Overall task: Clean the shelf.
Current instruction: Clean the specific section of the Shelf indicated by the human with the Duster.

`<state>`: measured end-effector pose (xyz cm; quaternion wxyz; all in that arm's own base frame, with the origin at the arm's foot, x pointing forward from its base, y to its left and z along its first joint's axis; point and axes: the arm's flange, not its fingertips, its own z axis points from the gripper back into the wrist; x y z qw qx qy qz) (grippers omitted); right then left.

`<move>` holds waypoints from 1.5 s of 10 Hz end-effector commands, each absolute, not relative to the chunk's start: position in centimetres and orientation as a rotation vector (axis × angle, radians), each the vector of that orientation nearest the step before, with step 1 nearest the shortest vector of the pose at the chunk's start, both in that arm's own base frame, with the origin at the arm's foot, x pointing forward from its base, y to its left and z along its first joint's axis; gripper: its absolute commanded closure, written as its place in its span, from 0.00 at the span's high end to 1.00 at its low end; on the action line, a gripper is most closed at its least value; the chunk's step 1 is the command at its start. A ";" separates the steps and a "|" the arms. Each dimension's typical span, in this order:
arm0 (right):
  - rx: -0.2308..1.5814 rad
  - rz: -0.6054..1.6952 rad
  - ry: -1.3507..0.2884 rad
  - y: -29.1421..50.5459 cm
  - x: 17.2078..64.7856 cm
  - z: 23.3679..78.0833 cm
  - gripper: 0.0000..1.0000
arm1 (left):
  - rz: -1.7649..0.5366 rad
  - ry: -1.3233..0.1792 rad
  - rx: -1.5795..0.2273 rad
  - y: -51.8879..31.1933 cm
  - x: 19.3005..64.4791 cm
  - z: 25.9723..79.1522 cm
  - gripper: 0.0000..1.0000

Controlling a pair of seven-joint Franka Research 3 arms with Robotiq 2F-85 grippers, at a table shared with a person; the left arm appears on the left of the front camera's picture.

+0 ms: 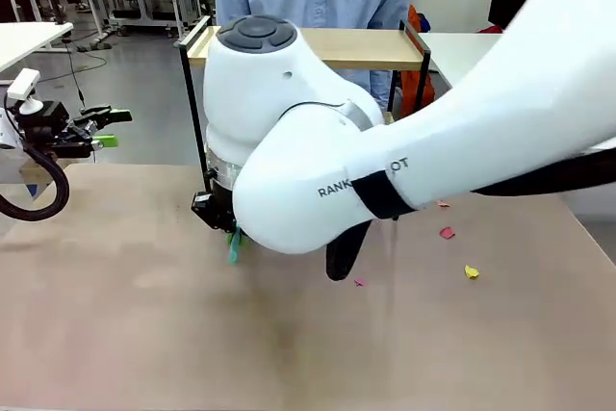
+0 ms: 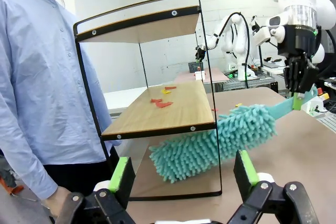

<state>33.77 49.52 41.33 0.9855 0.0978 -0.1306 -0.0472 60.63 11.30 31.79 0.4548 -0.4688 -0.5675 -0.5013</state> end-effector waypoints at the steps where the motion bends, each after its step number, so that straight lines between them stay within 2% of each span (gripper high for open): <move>1: 0.223 -0.144 -0.297 53.0 36.4 40.3 0.13 | -1.247 -1.412 -1.148 11.3 60.5 32.1 1.00; 4: 0.205 -0.126 -0.352 54.0 37.7 39.8 0.13 | -1.247 -1.412 -1.148 11.3 60.5 32.1 1.00; 8: 0.186 -0.075 -0.186 54.9 38.4 36.8 0.13 | -1.247 -1.412 -1.148 11.3 60.5 32.1 1.00; 10: 0.194 -0.002 -0.117 54.4 38.1 37.4 0.13 | -1.247 -1.412 -1.148 11.3 60.5 32.1 1.00; 11: 0.193 -0.094 -0.214 54.4 38.0 36.0 0.13 | -1.247 -1.412 -1.148 11.3 60.5 32.1 1.00; 15: 0.193 -0.069 -0.188 54.3 38.3 35.9 0.13 | -1.247 -1.412 -1.148 11.3 60.5 32.1 1.00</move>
